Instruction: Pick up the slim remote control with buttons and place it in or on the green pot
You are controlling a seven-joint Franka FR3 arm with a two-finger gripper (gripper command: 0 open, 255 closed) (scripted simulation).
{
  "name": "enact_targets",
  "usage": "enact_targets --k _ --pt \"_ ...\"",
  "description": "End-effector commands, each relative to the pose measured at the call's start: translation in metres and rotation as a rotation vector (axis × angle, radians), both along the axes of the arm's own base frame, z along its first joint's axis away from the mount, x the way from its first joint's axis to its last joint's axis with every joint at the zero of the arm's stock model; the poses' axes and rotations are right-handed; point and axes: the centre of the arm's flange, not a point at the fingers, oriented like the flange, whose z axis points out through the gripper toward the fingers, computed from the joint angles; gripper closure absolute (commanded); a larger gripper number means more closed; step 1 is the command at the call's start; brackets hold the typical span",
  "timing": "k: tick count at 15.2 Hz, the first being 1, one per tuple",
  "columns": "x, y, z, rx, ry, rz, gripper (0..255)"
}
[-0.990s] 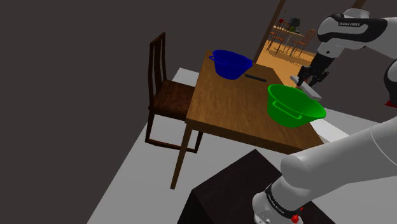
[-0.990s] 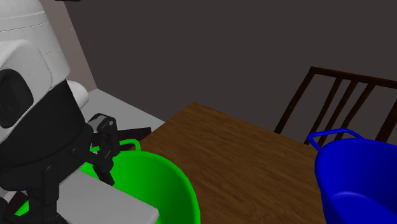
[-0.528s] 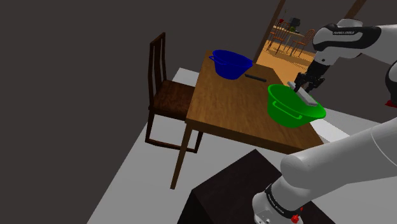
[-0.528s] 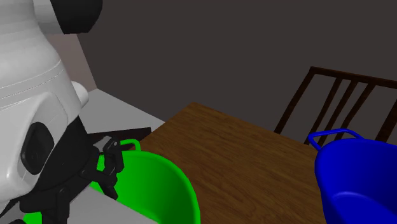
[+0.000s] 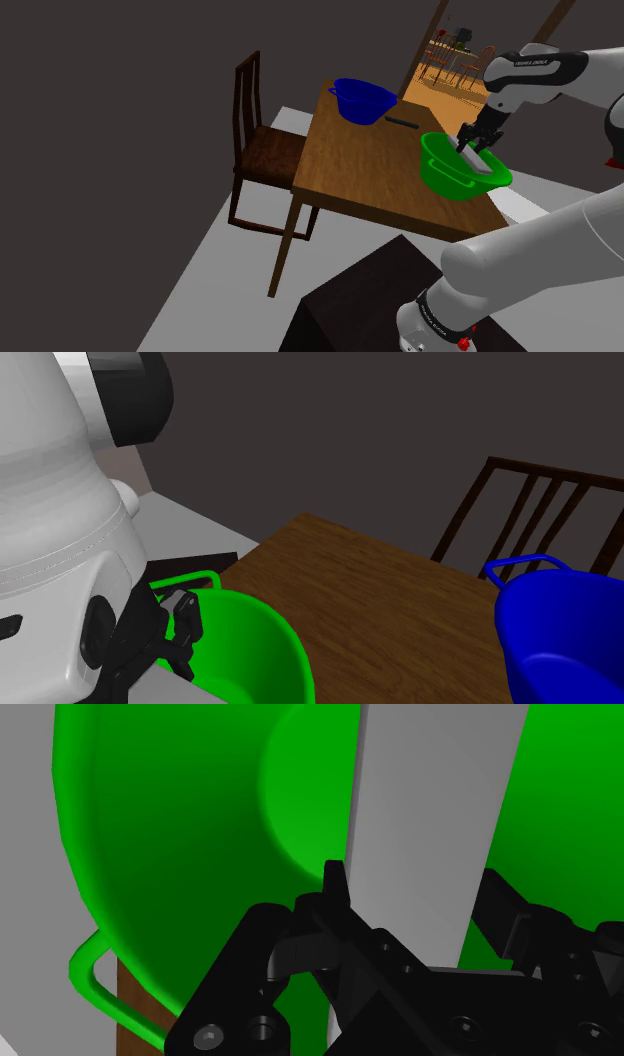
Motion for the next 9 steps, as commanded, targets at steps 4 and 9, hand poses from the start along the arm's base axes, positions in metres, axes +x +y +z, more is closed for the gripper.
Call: enact_targets --k 4,9 --pt "-0.0001 0.0000 -0.0007 0.000 -0.001 0.000 255" --pt "-0.0001 0.0000 -0.0007 0.000 -0.001 0.000 0"
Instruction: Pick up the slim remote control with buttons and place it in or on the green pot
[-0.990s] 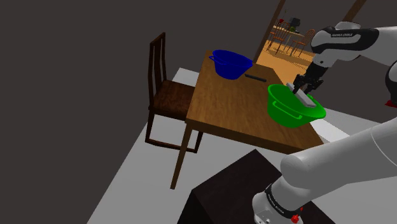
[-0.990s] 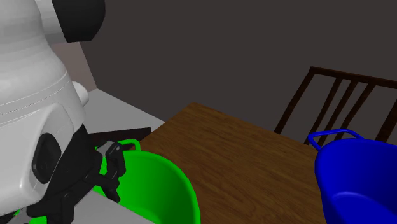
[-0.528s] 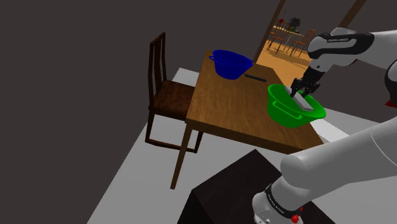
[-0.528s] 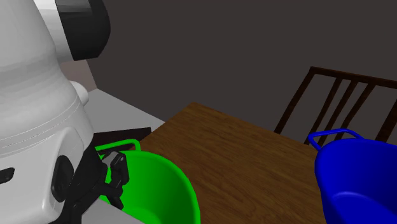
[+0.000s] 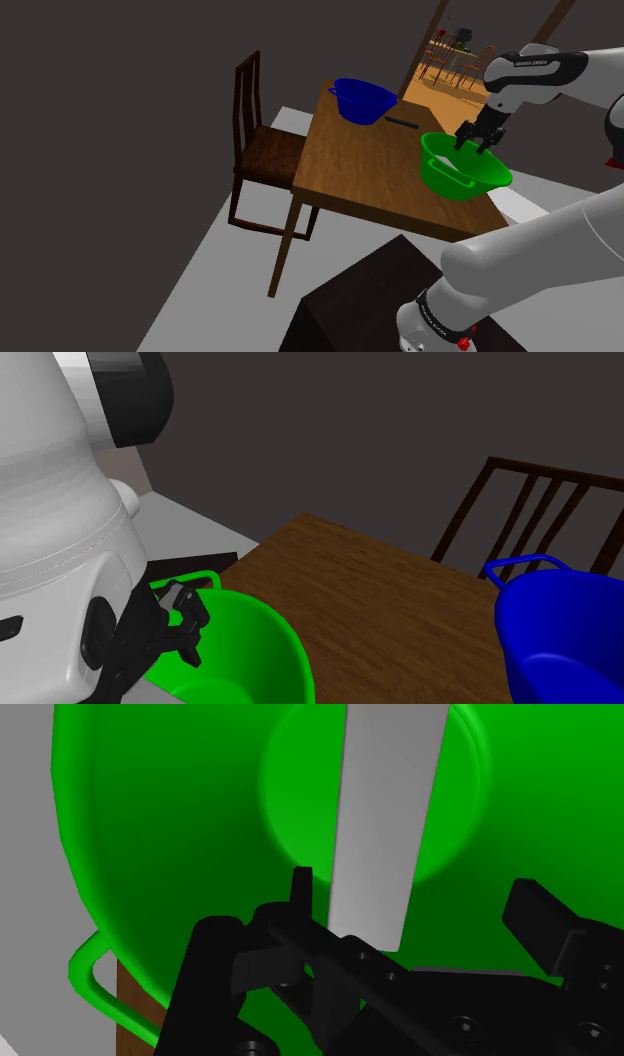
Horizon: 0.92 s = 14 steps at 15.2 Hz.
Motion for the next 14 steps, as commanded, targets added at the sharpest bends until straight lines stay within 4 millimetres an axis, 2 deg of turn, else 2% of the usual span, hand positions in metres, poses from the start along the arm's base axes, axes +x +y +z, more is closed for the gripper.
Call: enact_targets --k 1,2,6,14 --pt "0.000 0.000 0.000 0.000 0.000 0.000 0" --pt "0.000 0.000 0.000 0.000 0.000 0.000 0" --pt "0.000 0.001 0.050 0.000 0.000 0.000 0" --pt "0.000 0.001 0.050 0.000 0.000 0.000 0"
